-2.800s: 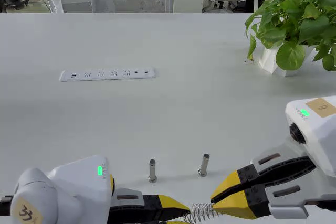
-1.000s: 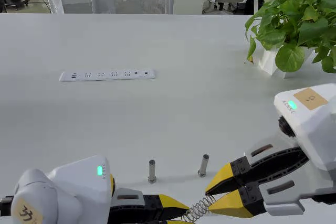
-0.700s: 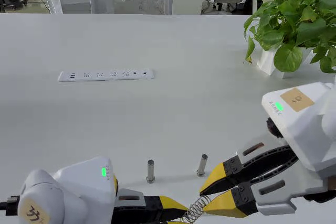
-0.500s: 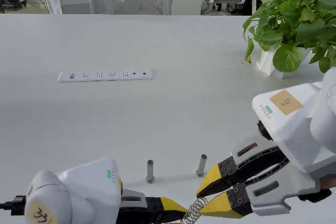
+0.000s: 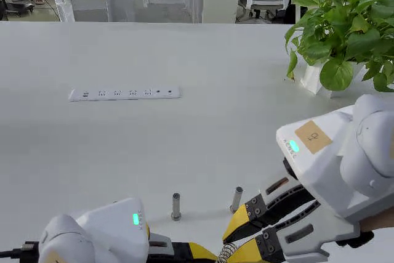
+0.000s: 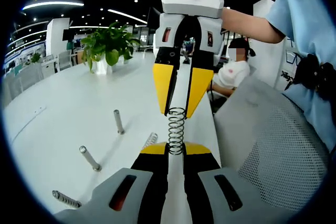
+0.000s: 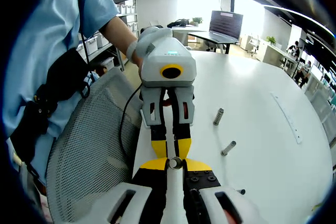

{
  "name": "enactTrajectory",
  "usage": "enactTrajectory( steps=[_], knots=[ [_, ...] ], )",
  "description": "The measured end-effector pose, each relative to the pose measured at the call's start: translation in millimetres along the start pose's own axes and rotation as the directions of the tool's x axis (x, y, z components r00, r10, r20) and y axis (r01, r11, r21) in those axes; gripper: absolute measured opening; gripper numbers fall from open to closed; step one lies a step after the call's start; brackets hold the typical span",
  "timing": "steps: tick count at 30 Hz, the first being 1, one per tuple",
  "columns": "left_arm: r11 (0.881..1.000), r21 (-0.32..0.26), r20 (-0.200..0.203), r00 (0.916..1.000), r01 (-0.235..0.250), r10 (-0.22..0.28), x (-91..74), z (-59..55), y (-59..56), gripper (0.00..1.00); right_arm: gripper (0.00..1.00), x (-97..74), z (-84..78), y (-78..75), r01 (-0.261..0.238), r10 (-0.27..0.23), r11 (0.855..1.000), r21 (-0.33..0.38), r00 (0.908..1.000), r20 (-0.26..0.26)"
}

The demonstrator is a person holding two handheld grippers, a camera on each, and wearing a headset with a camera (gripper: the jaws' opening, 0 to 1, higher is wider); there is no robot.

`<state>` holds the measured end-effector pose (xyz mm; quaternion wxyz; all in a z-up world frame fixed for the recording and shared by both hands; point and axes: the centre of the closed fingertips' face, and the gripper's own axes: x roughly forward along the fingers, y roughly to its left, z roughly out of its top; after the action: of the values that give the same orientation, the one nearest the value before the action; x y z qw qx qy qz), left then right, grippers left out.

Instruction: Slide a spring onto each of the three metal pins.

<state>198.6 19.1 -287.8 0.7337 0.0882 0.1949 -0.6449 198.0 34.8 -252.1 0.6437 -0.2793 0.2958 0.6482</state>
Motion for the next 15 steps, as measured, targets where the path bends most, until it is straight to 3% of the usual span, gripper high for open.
enactTrajectory(
  steps=[8,10,12,15],
  knots=[
    [1.0,-0.009,0.002,1.0,-0.005,0.005,-0.7,-0.8,-1.2,0.06,0.08,-2.0,-1.4,0.1,0.0,0.0,1.0,0.005,0.9997,-0.025],
    [1.0,-0.012,0.0,1.0,-0.005,0.005,-0.5,-1.6,-1.2,0.06,0.14,-3.5,-0.6,-2.8,0.012,-0.012,1.0,0.001,0.9994,-0.031],
    [1.0,-0.017,-0.011,0.9999,-0.009,0.009,-0.1,-4.6,-0.6,0.06,0.21,-5.2,-1.6,-6.4,0.022,-0.022,1.0,-0.009,0.9981,-0.057],
    [1.0,-0.015,-0.031,0.9993,-0.019,0.018,0.7,-9.0,1.2,0.06,0.21,-6.6,-10.3,-7.2,0.008,-0.013,0.999,-0.041,0.9908,-0.135]
  ],
)
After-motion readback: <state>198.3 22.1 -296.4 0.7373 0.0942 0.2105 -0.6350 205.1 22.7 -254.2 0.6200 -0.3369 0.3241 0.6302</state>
